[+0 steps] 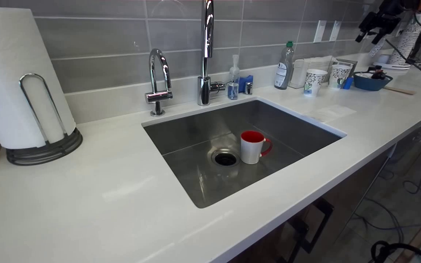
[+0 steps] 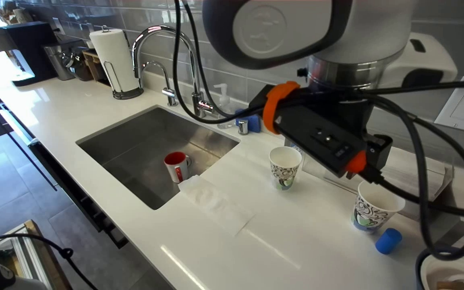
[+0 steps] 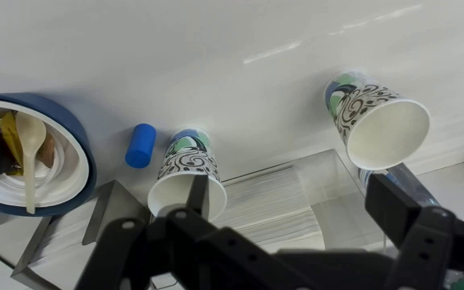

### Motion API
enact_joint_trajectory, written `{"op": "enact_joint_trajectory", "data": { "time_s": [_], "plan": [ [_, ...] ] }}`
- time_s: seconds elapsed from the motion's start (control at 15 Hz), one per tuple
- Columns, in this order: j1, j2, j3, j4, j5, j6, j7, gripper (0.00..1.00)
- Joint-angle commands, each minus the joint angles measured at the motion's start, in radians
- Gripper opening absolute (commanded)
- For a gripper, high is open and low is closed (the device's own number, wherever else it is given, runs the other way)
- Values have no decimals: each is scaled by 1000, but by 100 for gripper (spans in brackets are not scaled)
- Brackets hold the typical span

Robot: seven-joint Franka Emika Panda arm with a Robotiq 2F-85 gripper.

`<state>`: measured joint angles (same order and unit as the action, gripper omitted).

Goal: Pour the contents in the cup to the right into the cup to the left

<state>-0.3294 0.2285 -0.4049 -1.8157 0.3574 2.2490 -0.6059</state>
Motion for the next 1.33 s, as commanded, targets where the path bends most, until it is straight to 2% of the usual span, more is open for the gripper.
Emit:
{"op": "enact_joint_trajectory", "data": {
  "time_s": [0.0, 0.27, 0.47, 0.67, 0.8, 0.93, 1.27],
  "plan": [
    [-51, 2, 56, 10, -17, -2, 11, 100],
    [-52, 3, 57, 18, -16, -8, 11, 100],
    [-55, 102, 77, 79, -32, 156, 108, 100],
    [-56, 194, 95, 125, -114, 229, 191, 100],
    [-61, 253, 106, 158, -173, 240, 238, 100],
    [-79, 296, 133, 188, -207, 235, 218, 100],
    [-133, 379, 189, 269, -221, 244, 193, 100]
  ]
}}
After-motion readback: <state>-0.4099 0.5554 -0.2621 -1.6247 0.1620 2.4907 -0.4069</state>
